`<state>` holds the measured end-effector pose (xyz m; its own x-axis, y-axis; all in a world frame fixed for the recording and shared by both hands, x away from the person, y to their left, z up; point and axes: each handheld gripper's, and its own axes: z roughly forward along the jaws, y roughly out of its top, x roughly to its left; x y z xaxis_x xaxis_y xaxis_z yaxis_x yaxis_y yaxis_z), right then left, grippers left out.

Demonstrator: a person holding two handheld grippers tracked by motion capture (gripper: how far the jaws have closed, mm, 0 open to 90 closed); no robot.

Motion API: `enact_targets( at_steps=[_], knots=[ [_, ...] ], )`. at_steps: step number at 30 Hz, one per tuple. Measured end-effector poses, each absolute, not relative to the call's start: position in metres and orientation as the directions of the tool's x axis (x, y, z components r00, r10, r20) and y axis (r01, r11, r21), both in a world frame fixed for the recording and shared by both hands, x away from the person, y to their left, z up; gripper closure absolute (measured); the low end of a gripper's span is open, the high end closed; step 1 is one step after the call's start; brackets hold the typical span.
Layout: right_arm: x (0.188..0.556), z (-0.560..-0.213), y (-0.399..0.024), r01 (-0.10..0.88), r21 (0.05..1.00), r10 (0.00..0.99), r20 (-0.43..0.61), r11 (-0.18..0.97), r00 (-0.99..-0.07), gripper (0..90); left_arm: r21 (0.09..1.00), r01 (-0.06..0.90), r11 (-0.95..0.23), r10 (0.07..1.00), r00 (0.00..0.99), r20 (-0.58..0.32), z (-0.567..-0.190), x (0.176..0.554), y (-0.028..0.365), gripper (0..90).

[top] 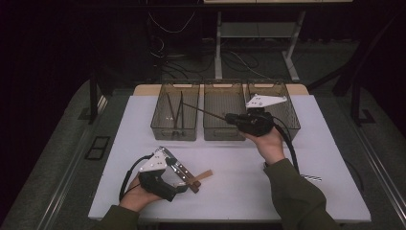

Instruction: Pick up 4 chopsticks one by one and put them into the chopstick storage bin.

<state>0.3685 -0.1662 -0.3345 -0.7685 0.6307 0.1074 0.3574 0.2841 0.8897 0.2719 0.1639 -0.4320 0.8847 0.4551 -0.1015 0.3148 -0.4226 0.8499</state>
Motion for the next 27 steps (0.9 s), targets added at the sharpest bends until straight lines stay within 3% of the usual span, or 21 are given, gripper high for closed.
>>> enact_targets(
  at_steps=[27],
  knots=[
    [0.443,-0.329,-0.082,0.406,0.859,0.695,0.085,0.312,-0.714,84.8,0.858,0.312,-0.409,0.445,0.889,-0.111,-0.430,0.272,0.165,0.0]
  ],
)
